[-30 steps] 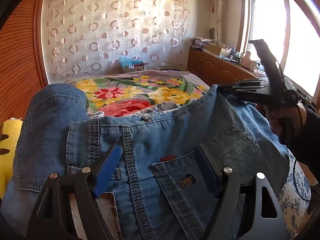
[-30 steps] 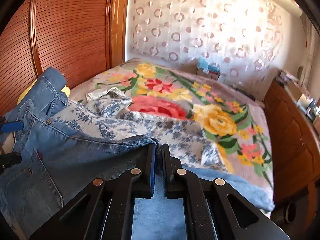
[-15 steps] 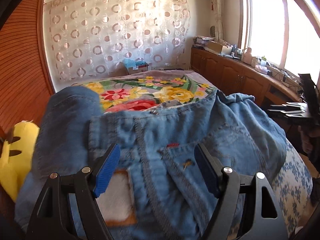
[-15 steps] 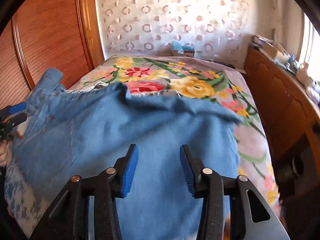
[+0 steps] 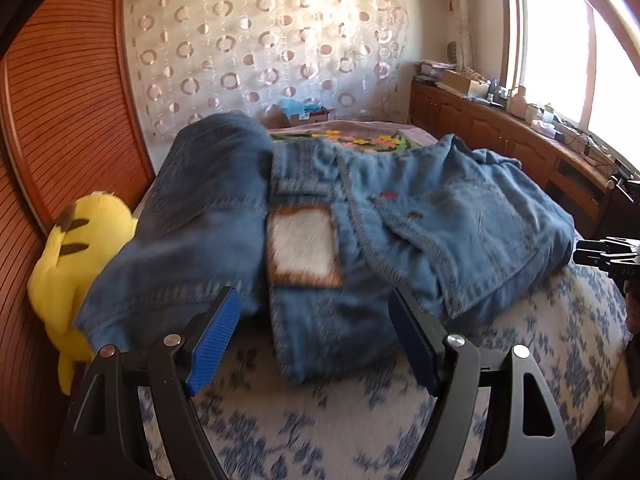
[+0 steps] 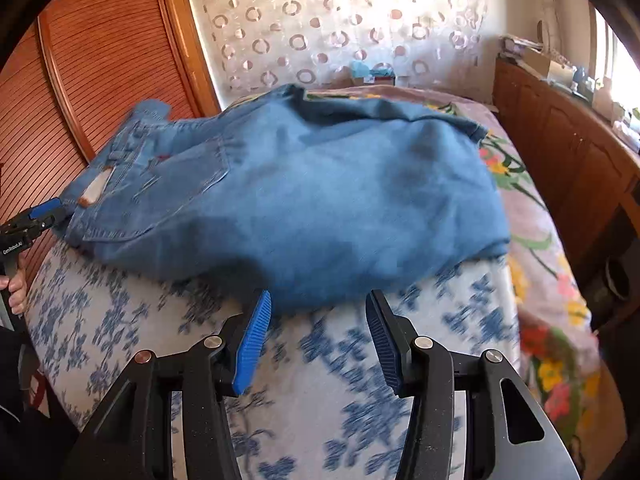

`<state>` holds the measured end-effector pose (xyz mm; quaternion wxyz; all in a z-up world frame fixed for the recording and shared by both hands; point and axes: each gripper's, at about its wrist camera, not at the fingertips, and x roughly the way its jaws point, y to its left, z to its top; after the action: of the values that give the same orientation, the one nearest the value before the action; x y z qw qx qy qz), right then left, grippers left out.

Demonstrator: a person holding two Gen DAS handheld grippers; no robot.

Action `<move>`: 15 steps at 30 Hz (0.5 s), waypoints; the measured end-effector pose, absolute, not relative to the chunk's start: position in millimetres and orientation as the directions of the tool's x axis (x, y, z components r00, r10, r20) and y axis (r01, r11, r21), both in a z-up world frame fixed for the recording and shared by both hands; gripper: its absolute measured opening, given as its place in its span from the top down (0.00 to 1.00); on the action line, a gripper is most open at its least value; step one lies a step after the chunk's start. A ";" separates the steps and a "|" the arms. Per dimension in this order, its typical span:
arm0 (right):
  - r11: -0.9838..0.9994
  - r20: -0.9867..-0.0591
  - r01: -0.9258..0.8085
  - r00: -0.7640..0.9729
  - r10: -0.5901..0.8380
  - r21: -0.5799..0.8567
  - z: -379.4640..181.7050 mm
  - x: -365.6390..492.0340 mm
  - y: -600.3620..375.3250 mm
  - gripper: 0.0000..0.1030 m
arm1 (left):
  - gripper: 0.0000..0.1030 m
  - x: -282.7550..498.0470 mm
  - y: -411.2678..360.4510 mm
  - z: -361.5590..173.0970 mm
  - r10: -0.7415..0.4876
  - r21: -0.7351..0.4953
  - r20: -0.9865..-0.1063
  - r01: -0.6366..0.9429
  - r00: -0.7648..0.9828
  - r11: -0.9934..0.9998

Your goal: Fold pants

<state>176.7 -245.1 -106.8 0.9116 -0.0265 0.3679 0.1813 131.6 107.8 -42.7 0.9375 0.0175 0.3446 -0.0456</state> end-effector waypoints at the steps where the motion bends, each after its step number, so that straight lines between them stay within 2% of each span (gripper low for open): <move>1: 0.933 -0.685 -0.350 0.659 0.310 0.086 -107.6 177.7 -241.2 0.50 | 0.25 129.2 110.1 -46.2 -0.071 0.000 -0.652 0.093 0.755 0.996; 10: 0.926 -0.684 -0.366 0.653 0.327 0.093 -112.5 159.6 -224.2 0.50 | 0.25 119.1 111.9 -68.6 -0.087 -0.017 -0.674 0.102 0.733 0.995; 12: 0.924 -0.696 -0.371 0.639 0.327 0.094 -109.9 159.5 -225.4 0.50 | 0.33 119.7 110.7 -71.9 -0.098 -0.019 -0.682 0.116 0.725 0.993; 15: 0.930 -0.700 -0.359 0.643 0.311 0.083 -107.4 162.1 -224.5 0.50 | 0.36 123.5 108.6 -76.1 -0.094 -0.011 -0.691 0.120 0.716 0.993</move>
<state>162.1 -224.5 -107.4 0.9059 -0.0319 0.3797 0.1848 123.5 108.6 -76.1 0.9262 0.0175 0.3722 -0.0578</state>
